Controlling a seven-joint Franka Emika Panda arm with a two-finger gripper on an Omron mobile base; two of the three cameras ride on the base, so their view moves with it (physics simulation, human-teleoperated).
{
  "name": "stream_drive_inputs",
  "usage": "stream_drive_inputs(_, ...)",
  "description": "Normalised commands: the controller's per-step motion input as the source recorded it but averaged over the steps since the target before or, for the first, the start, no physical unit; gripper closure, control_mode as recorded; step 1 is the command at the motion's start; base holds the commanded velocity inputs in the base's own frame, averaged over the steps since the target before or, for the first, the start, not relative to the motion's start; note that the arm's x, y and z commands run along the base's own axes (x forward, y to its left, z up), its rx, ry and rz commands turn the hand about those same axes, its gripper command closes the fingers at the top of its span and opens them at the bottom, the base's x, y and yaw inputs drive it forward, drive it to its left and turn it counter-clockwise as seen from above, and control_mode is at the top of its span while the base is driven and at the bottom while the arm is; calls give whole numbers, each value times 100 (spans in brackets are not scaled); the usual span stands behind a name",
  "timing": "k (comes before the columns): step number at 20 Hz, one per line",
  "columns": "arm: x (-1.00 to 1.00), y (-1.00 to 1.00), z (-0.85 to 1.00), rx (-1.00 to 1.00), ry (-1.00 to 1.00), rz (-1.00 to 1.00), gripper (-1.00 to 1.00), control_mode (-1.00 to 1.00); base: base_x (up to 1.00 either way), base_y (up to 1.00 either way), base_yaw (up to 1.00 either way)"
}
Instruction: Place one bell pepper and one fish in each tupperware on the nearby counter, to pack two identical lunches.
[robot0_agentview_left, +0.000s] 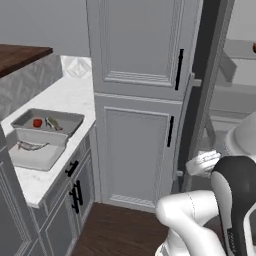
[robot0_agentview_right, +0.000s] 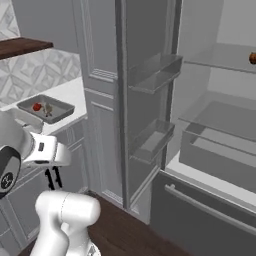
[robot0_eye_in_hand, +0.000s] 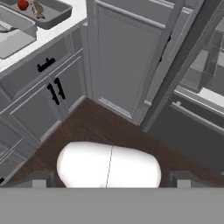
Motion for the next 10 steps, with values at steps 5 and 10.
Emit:
stream_drive_inputs(5, 0, 0, 0, 0, 0, 0, -100, 100, -88, -2, -29)
stream_drive_inputs(10, 0, 0, 0, 0, 0, 0, -100, 100, -31, -34, -40)
